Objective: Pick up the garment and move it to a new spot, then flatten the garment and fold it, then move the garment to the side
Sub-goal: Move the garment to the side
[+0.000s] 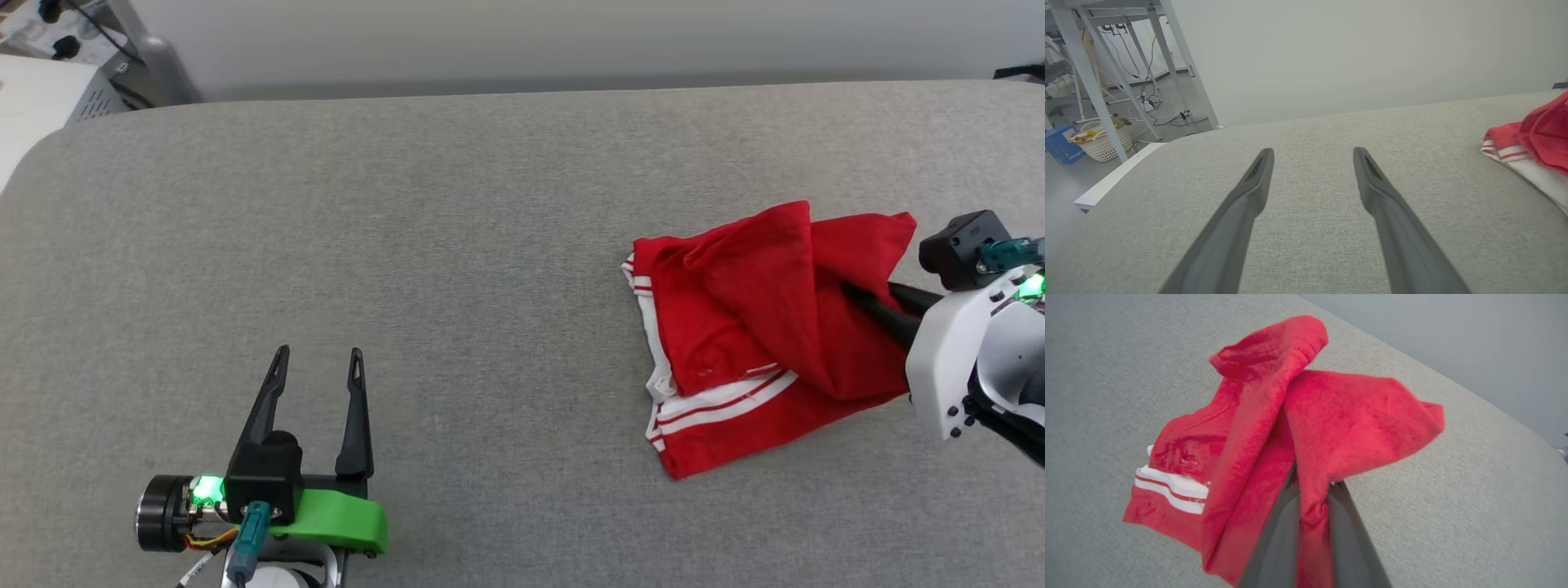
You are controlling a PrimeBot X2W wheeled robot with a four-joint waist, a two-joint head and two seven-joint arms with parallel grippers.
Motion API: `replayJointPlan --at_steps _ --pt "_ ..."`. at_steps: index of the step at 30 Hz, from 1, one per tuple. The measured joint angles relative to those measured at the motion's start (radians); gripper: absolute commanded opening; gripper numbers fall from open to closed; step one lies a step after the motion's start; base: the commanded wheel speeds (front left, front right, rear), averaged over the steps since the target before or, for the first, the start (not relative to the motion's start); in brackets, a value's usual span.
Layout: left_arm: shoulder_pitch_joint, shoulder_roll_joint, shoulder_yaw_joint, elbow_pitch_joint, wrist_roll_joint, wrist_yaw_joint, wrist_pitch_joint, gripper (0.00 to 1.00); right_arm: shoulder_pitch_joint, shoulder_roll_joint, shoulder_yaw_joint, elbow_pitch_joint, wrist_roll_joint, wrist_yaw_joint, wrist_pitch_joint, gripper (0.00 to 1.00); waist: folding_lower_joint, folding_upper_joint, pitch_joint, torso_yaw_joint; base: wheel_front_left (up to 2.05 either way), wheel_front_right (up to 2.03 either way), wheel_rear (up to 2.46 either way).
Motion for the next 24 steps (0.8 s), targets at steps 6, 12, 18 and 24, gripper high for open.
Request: replayJointPlan --at_steps 6,12,18,24 --pt "0.000 0.001 0.008 -0.009 0.000 0.002 0.000 1.00 -0.008 -0.053 -0.049 -0.059 -0.018 0.000 0.022 0.00 0.0000 0.0000 -0.001 -0.087 0.00 0.00 0.00" --pt "-0.011 0.012 0.010 -0.028 0.002 0.003 0.000 1.00 -0.009 -0.080 -0.119 -0.059 -0.018 0.000 0.044 0.00 -0.0001 0.0000 0.020 -0.157 0.00 0.00 0.00" --pt "-0.053 0.030 0.010 -0.057 0.008 -0.001 0.000 1.00 -0.026 -0.106 -0.201 0.035 -0.021 0.000 0.046 0.00 -0.0001 0.0000 0.080 -0.179 0.00 0.00 0.00" --pt "-0.106 0.053 0.012 -0.094 0.010 -0.002 0.000 1.00 -0.091 -0.152 -0.266 0.177 -0.051 0.000 0.045 0.00 -0.0001 0.0000 0.169 -0.170 0.00 0.00 0.00"
